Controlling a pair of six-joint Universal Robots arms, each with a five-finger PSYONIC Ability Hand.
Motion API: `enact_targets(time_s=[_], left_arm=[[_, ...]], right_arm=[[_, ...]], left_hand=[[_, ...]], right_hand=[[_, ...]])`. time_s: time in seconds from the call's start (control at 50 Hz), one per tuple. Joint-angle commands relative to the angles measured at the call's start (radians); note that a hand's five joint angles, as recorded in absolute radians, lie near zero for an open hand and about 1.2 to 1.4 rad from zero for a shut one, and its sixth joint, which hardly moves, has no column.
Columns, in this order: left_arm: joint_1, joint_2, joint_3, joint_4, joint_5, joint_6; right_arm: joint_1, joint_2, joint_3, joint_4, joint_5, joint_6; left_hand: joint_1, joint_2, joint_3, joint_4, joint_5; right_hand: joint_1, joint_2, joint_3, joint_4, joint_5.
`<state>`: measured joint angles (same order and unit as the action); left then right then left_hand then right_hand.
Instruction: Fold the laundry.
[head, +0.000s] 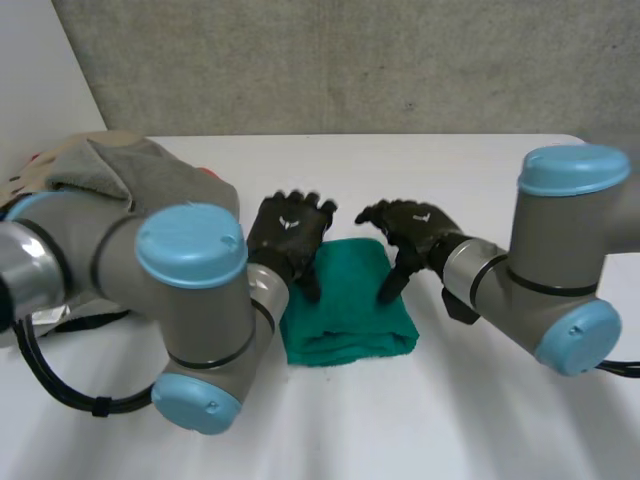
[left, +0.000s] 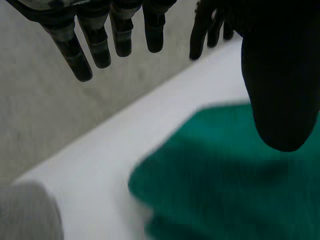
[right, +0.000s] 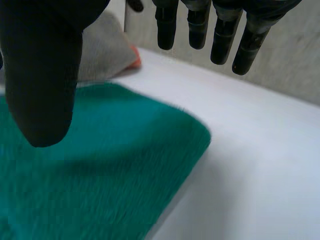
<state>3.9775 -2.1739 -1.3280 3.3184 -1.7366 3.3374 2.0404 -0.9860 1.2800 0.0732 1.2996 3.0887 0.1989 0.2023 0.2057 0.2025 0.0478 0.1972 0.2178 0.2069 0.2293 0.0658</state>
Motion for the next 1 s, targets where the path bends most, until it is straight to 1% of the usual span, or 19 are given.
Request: enact_targets(time_s=[0.02,0.06,0.16,0.22,0.28,0.36,0.38,0.44,0.46,0.48,0.5,0.52,0.54,0.58,0.6,0.66,0.74,0.8,1.0], left_arm=[[-0.001,-0.095,-0.010,-0.085,-0.043,0.059],[-0.001,-0.110,-0.010,-0.099,-0.037,0.065],[0.000,-0.130,-0.002,-0.108,-0.028,0.065],[0.003,-0.122,0.003,-0.111,-0.015,0.065],[0.000,-0.080,0.003,-0.111,0.002,0.067],[0.015,0.066,-0.017,-0.100,0.037,0.063],[0.025,0.116,-0.028,-0.097,0.066,0.063],[0.052,0.178,-0.043,-0.096,0.127,0.062],[0.078,0.216,-0.056,-0.096,0.178,0.059],[0.089,0.235,-0.063,-0.096,0.202,0.057],[0.098,0.255,-0.071,-0.097,0.233,0.056],[0.112,0.291,-0.089,-0.100,0.300,0.053],[0.117,0.308,-0.100,-0.103,0.345,0.050],[0.120,0.327,-0.112,-0.106,0.416,0.045],[0.123,0.338,-0.125,-0.106,0.483,0.037],[0.130,0.347,-0.138,-0.106,0.567,0.031],[0.135,0.349,-0.143,-0.106,0.557,0.025],[0.132,0.347,-0.148,-0.105,0.551,0.025],[0.132,0.345,-0.148,-0.103,0.549,0.024]], right_arm=[[0.020,0.118,-0.033,0.028,0.023,-0.083],[0.030,0.138,-0.033,0.030,0.047,-0.114],[0.063,0.152,-0.033,0.026,0.148,-0.247],[0.063,0.142,-0.033,0.028,0.168,-0.278],[0.055,0.104,-0.012,0.019,0.164,-0.256],[0.044,-0.002,0.065,-0.030,0.161,-0.119],[0.032,-0.067,0.109,-0.056,0.159,-0.052],[-0.009,-0.135,0.175,-0.079,0.159,0.007],[-0.043,-0.169,0.221,-0.092,0.155,0.034],[-0.060,-0.180,0.243,-0.095,0.152,0.041],[-0.072,-0.184,0.266,-0.095,0.147,0.042],[-0.089,-0.184,0.298,-0.093,0.135,0.042],[-0.094,-0.184,0.314,-0.096,0.126,0.041],[-0.100,-0.183,0.355,-0.098,0.090,0.041],[-0.100,-0.181,0.366,-0.099,0.078,0.042],[-0.092,-0.151,0.386,-0.122,0.018,0.051],[-0.082,-0.083,0.375,-0.156,-0.025,0.060],[-0.051,-0.043,0.349,-0.179,-0.036,0.070],[0.003,0.061,0.252,-0.181,-0.025,0.071]], left_hand=[[0.003,-0.001,-0.004,-0.001,-0.021],[0.000,-0.003,-0.007,-0.004,-0.023],[0.000,-0.003,-0.007,-0.004,-0.023],[-0.009,-0.012,-0.016,-0.012,-0.032],[-0.012,-0.015,-0.019,-0.015,-0.035],[-0.021,-0.024,-0.027,-0.024,-0.044],[-0.021,-0.024,-0.027,-0.024,-0.044],[-0.021,-0.024,-0.027,-0.024,-0.044],[-0.021,-0.024,-0.027,-0.024,-0.044],[-0.021,-0.024,-0.027,-0.024,-0.044],[-0.021,-0.024,-0.027,-0.024,-0.044],[-0.021,-0.024,-0.027,-0.024,-0.044],[-0.021,-0.024,-0.027,-0.024,-0.044],[-0.018,-0.021,-0.024,-0.021,-0.041],[-0.015,-0.018,-0.022,-0.018,-0.038],[-0.009,-0.012,-0.016,-0.013,-0.032],[-0.006,-0.009,-0.013,-0.010,-0.029],[-0.006,-0.009,-0.013,-0.010,-0.029],[-0.009,-0.012,-0.016,-0.012,-0.032]], right_hand=[[-0.023,-0.043,-0.032,-0.055,-0.066],[-0.023,-0.043,-0.032,-0.055,-0.066],[-0.023,-0.043,-0.032,-0.055,-0.066],[-0.023,-0.043,-0.032,-0.055,-0.066],[-0.023,-0.043,-0.032,-0.055,-0.066],[-0.023,-0.043,-0.032,-0.055,-0.066],[-0.023,-0.043,-0.032,-0.055,-0.066],[-0.023,-0.043,-0.032,-0.055,-0.066],[-0.023,-0.043,-0.032,-0.055,-0.066],[-0.023,-0.043,-0.032,-0.055,-0.066],[-0.023,-0.043,-0.032,-0.055,-0.066],[-0.023,-0.043,-0.032,-0.055,-0.066],[-0.023,-0.043,-0.032,-0.055,-0.066],[-0.023,-0.043,-0.032,-0.055,-0.066],[-0.021,-0.042,-0.031,-0.053,-0.064],[-0.007,-0.027,-0.016,-0.039,-0.050],[0.029,0.008,0.019,-0.004,-0.015],[0.043,0.023,0.034,0.011,0.000],[0.175,0.155,0.166,0.143,0.132]])
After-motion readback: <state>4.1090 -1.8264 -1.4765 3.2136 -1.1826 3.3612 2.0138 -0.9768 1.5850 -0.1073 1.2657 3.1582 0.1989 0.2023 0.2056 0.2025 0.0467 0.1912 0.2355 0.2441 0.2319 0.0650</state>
